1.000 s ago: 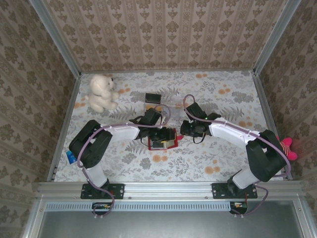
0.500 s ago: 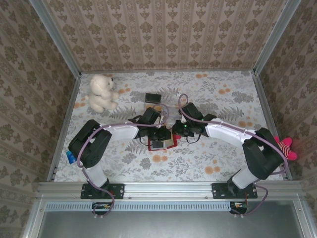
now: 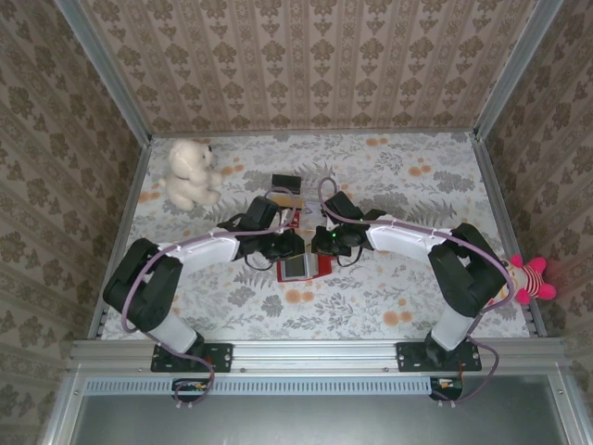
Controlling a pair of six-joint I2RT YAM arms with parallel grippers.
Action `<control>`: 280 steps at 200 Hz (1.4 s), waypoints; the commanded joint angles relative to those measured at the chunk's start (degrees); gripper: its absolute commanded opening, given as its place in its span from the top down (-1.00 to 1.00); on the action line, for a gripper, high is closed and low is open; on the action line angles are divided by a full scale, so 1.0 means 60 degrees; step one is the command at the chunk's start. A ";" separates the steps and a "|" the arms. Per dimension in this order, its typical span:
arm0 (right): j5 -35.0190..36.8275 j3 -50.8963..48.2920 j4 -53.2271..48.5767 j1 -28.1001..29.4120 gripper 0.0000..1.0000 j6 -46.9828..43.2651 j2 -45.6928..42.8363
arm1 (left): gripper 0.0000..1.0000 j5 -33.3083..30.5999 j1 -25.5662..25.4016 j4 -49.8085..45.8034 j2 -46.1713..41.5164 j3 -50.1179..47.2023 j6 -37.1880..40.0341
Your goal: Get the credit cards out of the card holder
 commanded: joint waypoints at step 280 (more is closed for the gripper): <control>-0.0517 0.1638 -0.0088 0.0435 0.88 0.1271 0.0231 | 0.69 0.0621 0.0641 0.0234 -0.0671 -0.1328 -0.0339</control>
